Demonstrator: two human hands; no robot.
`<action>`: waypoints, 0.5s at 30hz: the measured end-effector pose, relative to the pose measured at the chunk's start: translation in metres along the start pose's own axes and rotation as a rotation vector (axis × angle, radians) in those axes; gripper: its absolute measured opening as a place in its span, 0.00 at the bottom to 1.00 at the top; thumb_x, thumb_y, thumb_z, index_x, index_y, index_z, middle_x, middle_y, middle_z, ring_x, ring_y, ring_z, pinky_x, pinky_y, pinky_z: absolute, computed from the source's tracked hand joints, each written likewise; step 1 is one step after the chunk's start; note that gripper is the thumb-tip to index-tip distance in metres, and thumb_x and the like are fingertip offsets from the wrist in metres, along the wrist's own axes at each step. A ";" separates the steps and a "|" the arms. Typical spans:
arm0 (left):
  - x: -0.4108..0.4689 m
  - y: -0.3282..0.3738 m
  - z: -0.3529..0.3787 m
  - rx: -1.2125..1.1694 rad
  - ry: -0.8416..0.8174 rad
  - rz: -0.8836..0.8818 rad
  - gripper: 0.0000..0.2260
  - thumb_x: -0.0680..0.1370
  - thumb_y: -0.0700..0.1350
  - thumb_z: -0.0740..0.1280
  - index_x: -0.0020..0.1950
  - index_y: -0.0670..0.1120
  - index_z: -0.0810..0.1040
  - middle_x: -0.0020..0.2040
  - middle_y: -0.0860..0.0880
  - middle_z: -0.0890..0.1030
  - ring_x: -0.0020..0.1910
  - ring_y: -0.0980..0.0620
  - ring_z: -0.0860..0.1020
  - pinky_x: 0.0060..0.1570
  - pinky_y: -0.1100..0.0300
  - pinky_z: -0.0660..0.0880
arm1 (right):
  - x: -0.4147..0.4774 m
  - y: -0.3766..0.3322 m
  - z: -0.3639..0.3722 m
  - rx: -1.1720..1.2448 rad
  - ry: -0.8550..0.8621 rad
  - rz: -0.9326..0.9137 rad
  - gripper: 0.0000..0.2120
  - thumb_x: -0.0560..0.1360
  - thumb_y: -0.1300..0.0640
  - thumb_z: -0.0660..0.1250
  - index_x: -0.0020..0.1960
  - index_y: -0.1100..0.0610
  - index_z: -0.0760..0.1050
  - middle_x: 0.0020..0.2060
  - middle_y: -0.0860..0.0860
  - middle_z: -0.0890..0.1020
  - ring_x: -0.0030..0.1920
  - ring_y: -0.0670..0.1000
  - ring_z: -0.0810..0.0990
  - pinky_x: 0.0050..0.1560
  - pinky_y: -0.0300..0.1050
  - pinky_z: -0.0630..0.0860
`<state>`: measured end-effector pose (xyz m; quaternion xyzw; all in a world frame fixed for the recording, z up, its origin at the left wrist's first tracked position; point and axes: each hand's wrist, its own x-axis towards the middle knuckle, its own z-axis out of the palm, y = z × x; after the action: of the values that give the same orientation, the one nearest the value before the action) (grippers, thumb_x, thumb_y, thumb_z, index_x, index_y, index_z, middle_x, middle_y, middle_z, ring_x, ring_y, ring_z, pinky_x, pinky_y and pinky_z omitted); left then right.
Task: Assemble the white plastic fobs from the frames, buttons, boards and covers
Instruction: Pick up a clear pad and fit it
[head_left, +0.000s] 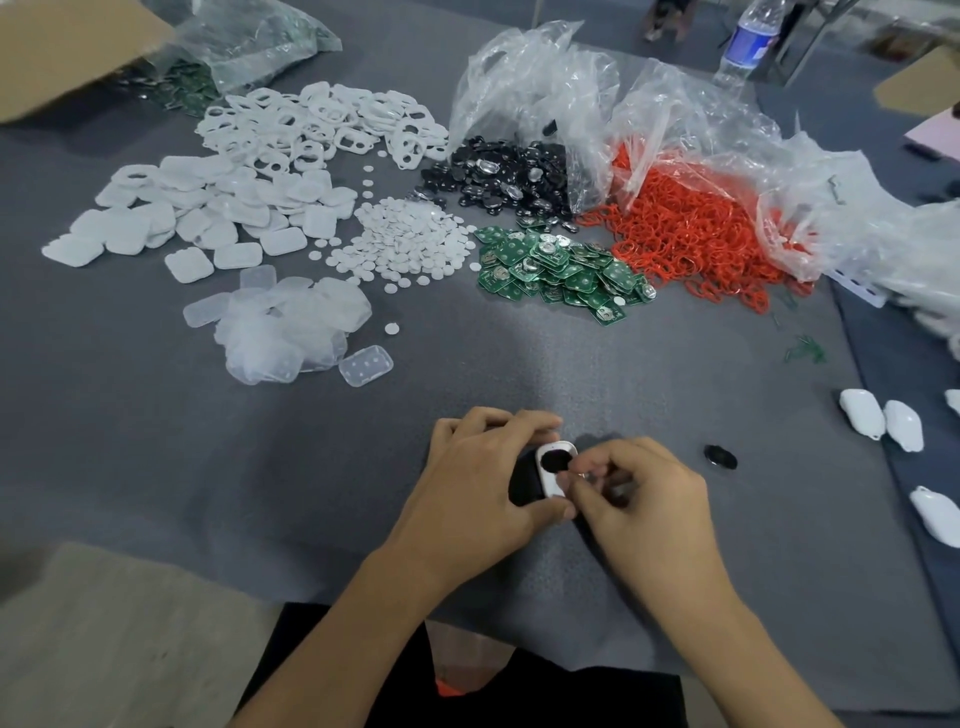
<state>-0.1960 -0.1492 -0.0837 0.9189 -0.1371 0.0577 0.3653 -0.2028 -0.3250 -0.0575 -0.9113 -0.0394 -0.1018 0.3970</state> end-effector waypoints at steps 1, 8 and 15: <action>0.000 0.000 0.000 -0.001 0.002 0.003 0.31 0.66 0.66 0.74 0.67 0.63 0.70 0.54 0.76 0.70 0.64 0.65 0.67 0.65 0.59 0.61 | 0.000 0.001 0.000 0.009 -0.003 0.006 0.11 0.66 0.64 0.80 0.39 0.50 0.83 0.36 0.43 0.80 0.39 0.41 0.80 0.40 0.24 0.70; 0.000 0.000 0.000 0.000 -0.002 0.005 0.31 0.67 0.67 0.73 0.67 0.63 0.70 0.56 0.73 0.71 0.64 0.63 0.67 0.65 0.59 0.61 | 0.001 0.003 -0.001 0.006 -0.032 -0.008 0.12 0.67 0.63 0.80 0.38 0.47 0.82 0.36 0.41 0.79 0.40 0.41 0.80 0.39 0.25 0.70; 0.000 0.000 0.000 -0.020 -0.020 -0.004 0.31 0.67 0.68 0.73 0.67 0.63 0.70 0.59 0.68 0.76 0.65 0.64 0.67 0.66 0.61 0.60 | 0.003 0.007 -0.005 -0.041 -0.086 -0.052 0.08 0.70 0.58 0.79 0.41 0.46 0.83 0.38 0.41 0.80 0.43 0.41 0.80 0.42 0.26 0.72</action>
<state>-0.1959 -0.1497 -0.0836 0.9161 -0.1393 0.0466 0.3730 -0.1997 -0.3333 -0.0587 -0.9214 -0.0780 -0.0737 0.3735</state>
